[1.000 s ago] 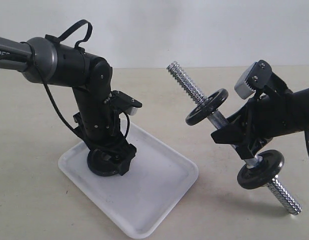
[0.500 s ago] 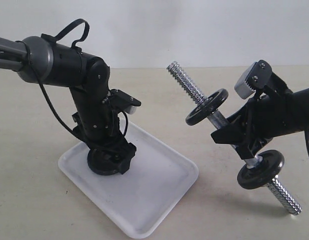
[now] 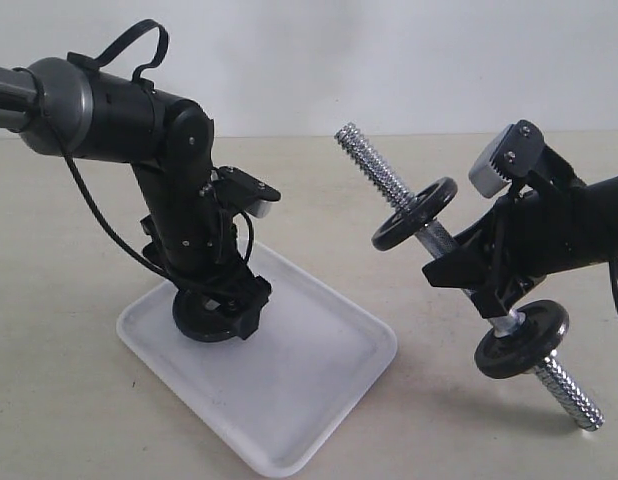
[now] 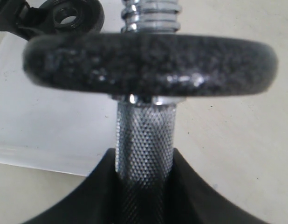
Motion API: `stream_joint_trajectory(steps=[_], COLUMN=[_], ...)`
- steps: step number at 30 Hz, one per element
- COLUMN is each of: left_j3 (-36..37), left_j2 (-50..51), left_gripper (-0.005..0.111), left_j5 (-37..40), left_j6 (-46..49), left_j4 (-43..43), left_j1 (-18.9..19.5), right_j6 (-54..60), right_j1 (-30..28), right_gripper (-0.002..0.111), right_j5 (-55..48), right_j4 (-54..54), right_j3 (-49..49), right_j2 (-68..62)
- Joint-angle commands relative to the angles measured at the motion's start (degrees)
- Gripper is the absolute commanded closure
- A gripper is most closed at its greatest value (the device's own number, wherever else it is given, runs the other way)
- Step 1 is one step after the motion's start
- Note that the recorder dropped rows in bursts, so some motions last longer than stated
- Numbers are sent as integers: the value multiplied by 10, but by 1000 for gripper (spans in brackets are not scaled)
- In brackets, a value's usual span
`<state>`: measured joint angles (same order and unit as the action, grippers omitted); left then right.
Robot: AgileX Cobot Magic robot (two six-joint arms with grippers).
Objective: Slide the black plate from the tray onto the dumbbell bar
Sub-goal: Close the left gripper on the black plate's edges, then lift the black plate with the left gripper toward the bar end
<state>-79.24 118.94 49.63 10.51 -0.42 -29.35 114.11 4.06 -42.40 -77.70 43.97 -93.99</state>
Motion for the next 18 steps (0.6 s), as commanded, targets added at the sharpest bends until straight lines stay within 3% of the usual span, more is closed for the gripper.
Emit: stream_joint_trajectory(steps=[1, 18], left_j3=[-2, -2], left_j2=[-13, -110], left_gripper=[102, 102], left_j5=[10, 9], left_j6=[3, 56], left_j4=[-5, -38], left_j1=[-3, -3], right_j6=[-13, -32], right_j1=[-1, -1], right_gripper=[108, 108], right_j5=[-52, -31], right_j4=[-48, -5], right_j3=[20, 20], right_j2=[31, 31])
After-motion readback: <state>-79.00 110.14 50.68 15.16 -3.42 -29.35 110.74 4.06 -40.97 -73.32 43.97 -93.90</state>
